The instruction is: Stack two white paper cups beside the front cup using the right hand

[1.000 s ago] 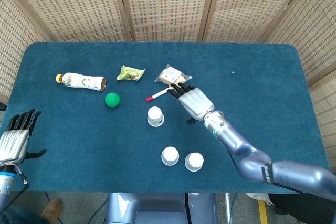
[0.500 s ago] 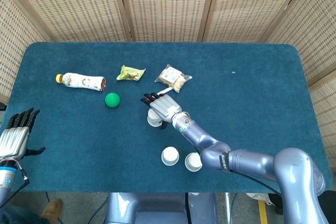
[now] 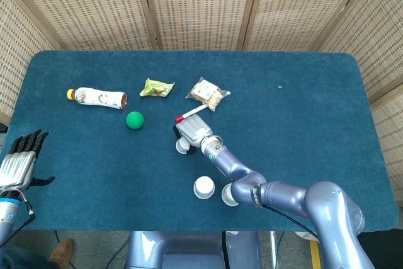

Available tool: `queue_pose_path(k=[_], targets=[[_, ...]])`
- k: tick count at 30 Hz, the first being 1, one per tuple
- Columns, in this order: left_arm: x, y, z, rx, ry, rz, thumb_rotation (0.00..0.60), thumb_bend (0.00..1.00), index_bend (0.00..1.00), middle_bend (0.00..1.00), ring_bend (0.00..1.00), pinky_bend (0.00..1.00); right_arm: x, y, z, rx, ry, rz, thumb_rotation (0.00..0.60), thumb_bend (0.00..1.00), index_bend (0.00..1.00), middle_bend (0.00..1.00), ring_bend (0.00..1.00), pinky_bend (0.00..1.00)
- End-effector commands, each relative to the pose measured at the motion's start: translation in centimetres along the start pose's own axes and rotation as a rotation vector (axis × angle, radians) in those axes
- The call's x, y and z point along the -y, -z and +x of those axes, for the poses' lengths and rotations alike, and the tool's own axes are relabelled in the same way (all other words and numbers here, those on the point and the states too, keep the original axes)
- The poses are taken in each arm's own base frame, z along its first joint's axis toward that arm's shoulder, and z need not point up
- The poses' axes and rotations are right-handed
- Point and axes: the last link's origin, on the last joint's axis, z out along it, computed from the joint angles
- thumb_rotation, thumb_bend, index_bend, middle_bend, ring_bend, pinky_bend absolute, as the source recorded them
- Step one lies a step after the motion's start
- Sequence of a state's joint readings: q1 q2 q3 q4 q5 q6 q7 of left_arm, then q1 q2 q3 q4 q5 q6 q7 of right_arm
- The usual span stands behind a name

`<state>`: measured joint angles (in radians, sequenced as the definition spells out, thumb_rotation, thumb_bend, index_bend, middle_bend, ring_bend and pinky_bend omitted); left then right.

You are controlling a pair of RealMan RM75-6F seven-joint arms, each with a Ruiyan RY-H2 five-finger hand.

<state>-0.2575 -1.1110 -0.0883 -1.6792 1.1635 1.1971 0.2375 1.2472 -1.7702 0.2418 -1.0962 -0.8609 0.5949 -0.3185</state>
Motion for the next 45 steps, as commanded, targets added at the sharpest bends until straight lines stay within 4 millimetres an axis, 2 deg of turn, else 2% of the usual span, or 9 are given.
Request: queue_pose_path(k=[1,4,8,12,17,21,32,39,45], targets=[[-0.1,0.0,0.0,0.001,-0.002,-0.006,0.6,0.0,0.0,0.0,0.0,0.0,-0.1,0.9,0.9,-0.037,-0.027,0.022,0.6,0.34,0.52,0.57,0.58,0.66],[-0.3,0.2,0.0,0.001,-0.004,-0.016,0.6,0.0,0.0,0.0,0.0,0.0,-0.2,2.1,2.2,-0.069,-0.038,0.048,0.6,0.34,0.52,0.57,0.58,0.66],[-0.6,0.5,0.1,-0.004,-0.003,-0.031,0.6,0.0,0.0,0.0,0.0,0.0,-0.5,5.0,4.2,-0.087,-0.043,0.081,0.6,0.35,0.52,0.57,0.58,0.66],[-0.8,1.0,0.2,-0.013,-0.001,-0.048,0.6,0.0,0.0,0.0,0.0,0.0,-0.9,9.0,5.6,-0.05,-0.032,0.099,0.6,0.35,0.5,0.57,0.58,0.66],[-0.9,1.5,0.4,-0.019,0.002,-0.067,0.6,0.0,0.0,0.0,0.0,0.0,-0.7,13.9,6.1,0.027,-0.018,0.101,0.6,0.38,0.48,0.57,0.58,0.66],[-1.1,2.1,0.8,-0.037,0.007,-0.082,0.6,0.0,0.0,0.0,0.0,0.0,-0.4,16.6,5.8,0.068,-0.015,0.094,0.6,0.39,0.48,0.57,0.58,0.66],[-0.9,3.1,1.8,-0.061,0.033,-0.099,0.6,0.0,0.0,0.0,0.0,0.0,-0.8,19.7,3.8,0.116,0.037,0.058,0.6,0.4,0.48,0.57,0.58,0.66],[-1.1,3.3,1.8,-0.061,0.03,-0.111,0.6,0.0,0.0,0.0,0.0,0.0,-1.8,20.6,2.6,0.142,0.06,0.037,0.6,0.4,0.48,0.57,0.58,0.66],[-1.0,3.2,1.7,-0.059,0.029,-0.106,0.6,0.0,0.0,0.0,0.0,0.0,-1.7,20.5,2.7,0.121,0.048,0.049,0.6,0.4,0.48,0.57,0.58,0.66]])
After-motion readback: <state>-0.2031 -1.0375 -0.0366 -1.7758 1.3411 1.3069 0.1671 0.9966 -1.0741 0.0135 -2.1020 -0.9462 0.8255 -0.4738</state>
